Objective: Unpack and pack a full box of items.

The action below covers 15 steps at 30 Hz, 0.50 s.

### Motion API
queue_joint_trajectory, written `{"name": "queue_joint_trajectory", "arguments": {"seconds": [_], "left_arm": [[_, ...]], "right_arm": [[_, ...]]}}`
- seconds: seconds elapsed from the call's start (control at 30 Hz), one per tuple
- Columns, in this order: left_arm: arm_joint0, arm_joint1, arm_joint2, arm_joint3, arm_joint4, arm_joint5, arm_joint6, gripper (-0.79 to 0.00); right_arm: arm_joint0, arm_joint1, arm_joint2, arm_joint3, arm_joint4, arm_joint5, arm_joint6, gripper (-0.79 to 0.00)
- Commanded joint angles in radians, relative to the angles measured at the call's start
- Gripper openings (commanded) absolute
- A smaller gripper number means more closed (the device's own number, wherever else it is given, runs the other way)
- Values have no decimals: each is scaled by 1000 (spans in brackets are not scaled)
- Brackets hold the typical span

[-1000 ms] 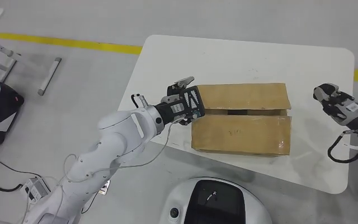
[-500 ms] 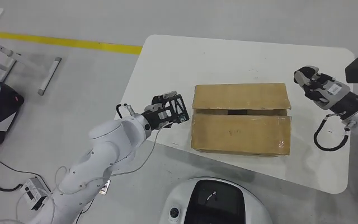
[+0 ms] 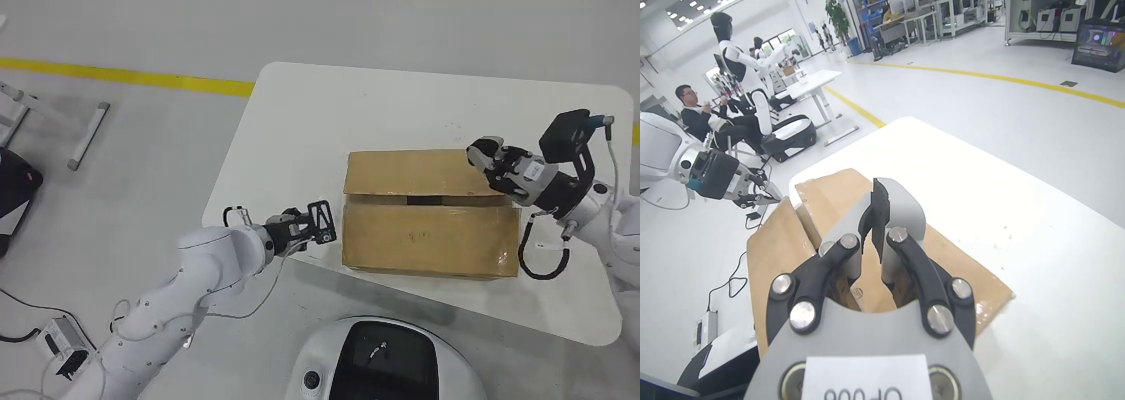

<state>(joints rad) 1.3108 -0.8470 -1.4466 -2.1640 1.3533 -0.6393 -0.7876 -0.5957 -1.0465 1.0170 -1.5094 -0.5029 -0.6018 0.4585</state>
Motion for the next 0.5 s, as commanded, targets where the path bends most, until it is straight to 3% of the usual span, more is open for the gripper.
{"name": "queue_joint_trajectory", "arguments": {"seconds": [0.0, 0.47], "left_arm": [[-13, -2, 19, 10, -10, -5, 18, -785], [-136, -22, 133, 107, -59, -7, 77, -785]], "right_arm": [[3, -5, -18, 7, -8, 3, 3, -785], [-9, -3, 5, 10, -16, -24, 54, -785]]}}
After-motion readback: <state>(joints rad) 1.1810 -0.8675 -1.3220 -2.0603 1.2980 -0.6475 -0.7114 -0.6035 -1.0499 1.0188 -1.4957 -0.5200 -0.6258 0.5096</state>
